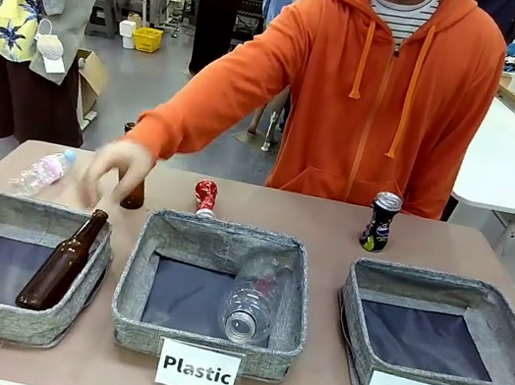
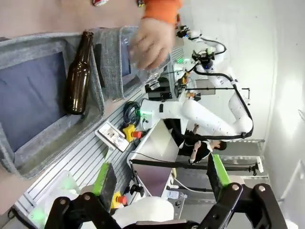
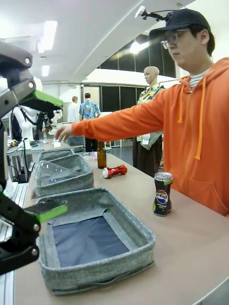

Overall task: Sort the can waste into the basket.
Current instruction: Pick up the can waste from the table and place it in the right Fabric basket.

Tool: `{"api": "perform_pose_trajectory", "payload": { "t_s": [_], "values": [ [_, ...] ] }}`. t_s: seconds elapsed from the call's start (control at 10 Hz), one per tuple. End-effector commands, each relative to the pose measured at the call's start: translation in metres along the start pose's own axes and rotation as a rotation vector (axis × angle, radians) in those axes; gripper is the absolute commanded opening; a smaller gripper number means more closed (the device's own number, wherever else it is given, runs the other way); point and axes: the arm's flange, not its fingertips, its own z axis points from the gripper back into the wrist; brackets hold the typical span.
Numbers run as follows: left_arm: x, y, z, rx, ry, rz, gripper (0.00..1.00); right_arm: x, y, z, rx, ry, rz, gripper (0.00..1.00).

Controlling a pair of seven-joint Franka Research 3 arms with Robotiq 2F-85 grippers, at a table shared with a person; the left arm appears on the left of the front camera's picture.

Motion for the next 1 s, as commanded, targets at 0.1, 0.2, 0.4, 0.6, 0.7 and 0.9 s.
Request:
{"api": "perform_pose_trajectory", "payload": {
  "t_s": [0.1,0.2,0.4,0.6,0.7,0.9],
  "values": [
    [0.014,-0.029,-0.019,0.078,0.056,0.045,1.0,0.002,0.003,-0.001,0.028,-0.013,0.008,1.0],
    [0.017,-0.04,-0.03,0.119,0.05,0.082,1.0,0.002,0.003,-0.001,0.028,-0.013,0.008,1.0],
    [0.019,-0.073,-0.058,0.231,0.057,0.088,1.0,0.002,0.003,-0.001,0.028,-0.013,0.008,1.0],
    [0.036,-0.121,-0.096,0.385,0.063,0.085,1.0,0.002,0.003,-0.001,0.028,-0.013,0.008,1.0],
    [0.056,-0.15,-0.125,0.475,0.068,0.093,1.0,0.002,0.003,-0.001,0.028,-0.013,0.008,1.0],
    [0.099,-0.207,-0.212,0.704,0.095,0.081,1.0,0.002,0.003,-0.001,0.028,-0.013,0.008,1.0]
  ]
}}
